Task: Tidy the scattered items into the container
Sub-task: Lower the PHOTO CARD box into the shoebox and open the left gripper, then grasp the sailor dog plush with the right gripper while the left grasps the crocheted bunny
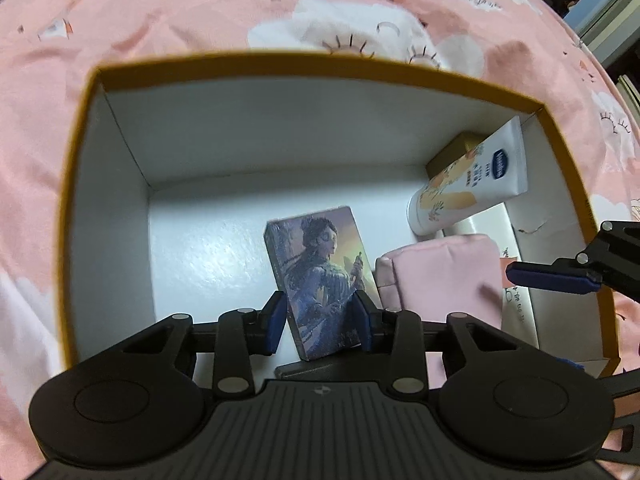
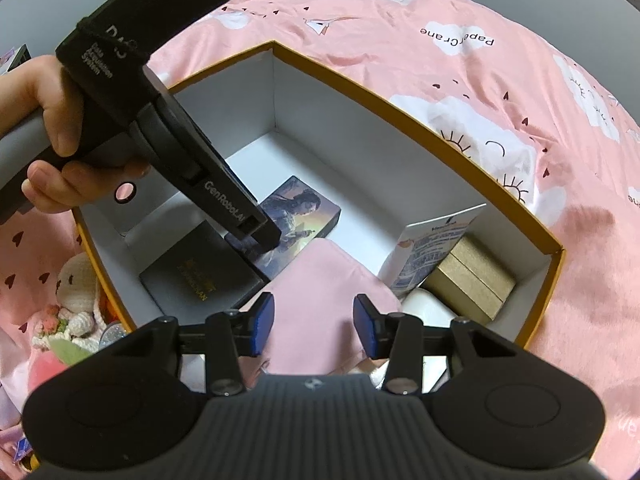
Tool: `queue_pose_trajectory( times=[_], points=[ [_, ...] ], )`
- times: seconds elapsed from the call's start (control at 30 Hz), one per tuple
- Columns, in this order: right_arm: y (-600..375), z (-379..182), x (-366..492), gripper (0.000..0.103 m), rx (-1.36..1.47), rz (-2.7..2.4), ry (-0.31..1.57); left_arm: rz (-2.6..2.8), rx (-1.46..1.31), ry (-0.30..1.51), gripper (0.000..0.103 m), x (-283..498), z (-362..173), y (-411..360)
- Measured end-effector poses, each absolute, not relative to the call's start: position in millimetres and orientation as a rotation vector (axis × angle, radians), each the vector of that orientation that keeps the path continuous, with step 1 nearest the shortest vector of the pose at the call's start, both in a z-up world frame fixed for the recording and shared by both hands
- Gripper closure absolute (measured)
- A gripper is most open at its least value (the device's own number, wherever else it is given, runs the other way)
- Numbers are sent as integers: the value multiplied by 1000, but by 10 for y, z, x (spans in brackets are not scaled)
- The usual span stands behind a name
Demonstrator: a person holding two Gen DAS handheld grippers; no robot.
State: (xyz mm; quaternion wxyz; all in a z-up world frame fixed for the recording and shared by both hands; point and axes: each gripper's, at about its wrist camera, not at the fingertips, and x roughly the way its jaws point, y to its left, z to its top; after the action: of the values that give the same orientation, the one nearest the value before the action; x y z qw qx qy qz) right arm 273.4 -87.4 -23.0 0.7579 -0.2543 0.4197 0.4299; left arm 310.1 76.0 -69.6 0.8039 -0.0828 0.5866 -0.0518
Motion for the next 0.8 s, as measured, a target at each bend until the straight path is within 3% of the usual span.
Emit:
queue_pose_trajectory(
  times=[0.17,0.5,0.8],
  points=[
    [-905,-133,2667,51,-536,900,887,-133,-70,1135,62,2873,-327,665],
    [-1129,143,2157,51,-326,799,785,-180,82,867,62,2023,339,400],
    [-1442,189,1428,42,-151,743,762,-202,28,813,53,1162,497,302]
  ],
)
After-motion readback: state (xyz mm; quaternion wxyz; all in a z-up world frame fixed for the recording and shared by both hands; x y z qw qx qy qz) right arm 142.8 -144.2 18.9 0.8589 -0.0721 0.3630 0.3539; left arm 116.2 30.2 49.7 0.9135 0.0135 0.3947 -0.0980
